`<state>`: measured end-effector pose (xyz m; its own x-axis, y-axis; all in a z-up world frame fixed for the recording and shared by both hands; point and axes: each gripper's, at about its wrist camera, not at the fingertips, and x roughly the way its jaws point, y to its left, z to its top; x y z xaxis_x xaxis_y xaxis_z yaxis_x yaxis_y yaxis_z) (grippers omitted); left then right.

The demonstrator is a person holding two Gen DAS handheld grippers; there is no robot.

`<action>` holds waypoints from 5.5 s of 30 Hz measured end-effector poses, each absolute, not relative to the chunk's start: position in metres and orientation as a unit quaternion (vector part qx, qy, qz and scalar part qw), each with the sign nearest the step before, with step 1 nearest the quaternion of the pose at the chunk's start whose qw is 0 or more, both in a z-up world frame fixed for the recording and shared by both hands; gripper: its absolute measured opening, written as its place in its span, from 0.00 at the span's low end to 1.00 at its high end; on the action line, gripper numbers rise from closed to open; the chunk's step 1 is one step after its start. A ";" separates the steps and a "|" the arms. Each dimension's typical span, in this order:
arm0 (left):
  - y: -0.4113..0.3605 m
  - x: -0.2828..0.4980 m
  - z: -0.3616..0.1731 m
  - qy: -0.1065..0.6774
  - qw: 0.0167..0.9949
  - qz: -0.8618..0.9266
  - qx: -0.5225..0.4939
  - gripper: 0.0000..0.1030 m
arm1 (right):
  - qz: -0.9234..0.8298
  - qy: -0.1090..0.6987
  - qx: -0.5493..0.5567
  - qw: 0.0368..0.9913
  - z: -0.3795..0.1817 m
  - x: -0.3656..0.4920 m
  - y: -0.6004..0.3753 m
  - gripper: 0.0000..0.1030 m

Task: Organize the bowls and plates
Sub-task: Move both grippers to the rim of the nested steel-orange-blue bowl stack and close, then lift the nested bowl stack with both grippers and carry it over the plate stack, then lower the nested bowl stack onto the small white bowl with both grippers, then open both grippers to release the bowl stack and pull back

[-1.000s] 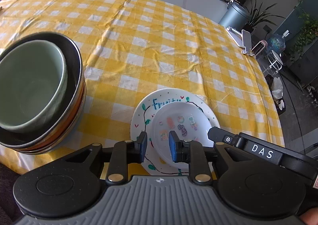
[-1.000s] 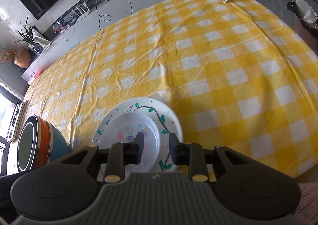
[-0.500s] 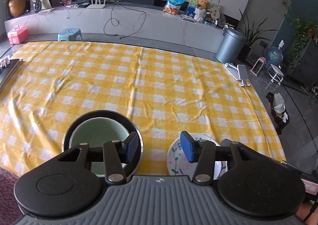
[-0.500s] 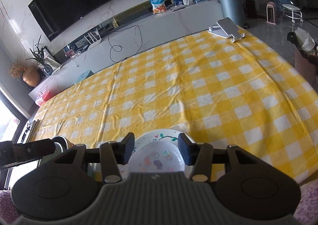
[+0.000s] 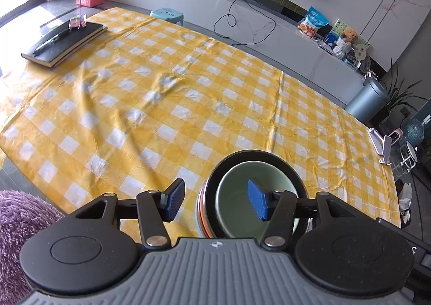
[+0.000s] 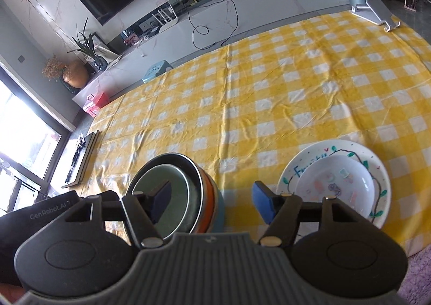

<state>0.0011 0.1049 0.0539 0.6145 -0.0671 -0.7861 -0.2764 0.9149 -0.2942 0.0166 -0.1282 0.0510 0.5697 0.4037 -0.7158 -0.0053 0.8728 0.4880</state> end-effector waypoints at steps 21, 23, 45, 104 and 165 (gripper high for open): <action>0.126 0.023 -0.012 0.493 0.820 0.035 -0.290 0.63 | 0.112 0.530 0.264 0.798 -0.009 0.047 -0.095 0.57; 0.126 0.024 -0.014 0.495 0.818 0.031 -0.291 0.63 | 0.113 0.533 0.264 0.796 -0.011 0.049 -0.094 0.56; 0.124 0.029 -0.018 0.498 0.816 0.014 -0.293 0.45 | 0.086 0.535 0.280 0.793 -0.014 0.050 -0.100 0.38; -0.055 0.045 -0.004 0.533 0.810 -0.101 -0.222 0.45 | -0.013 0.468 0.330 0.819 0.008 0.008 -0.279 0.36; -0.057 -0.146 0.128 0.172 0.973 -0.112 0.109 0.85 | 0.006 0.161 0.036 0.986 0.135 -0.191 -0.223 0.79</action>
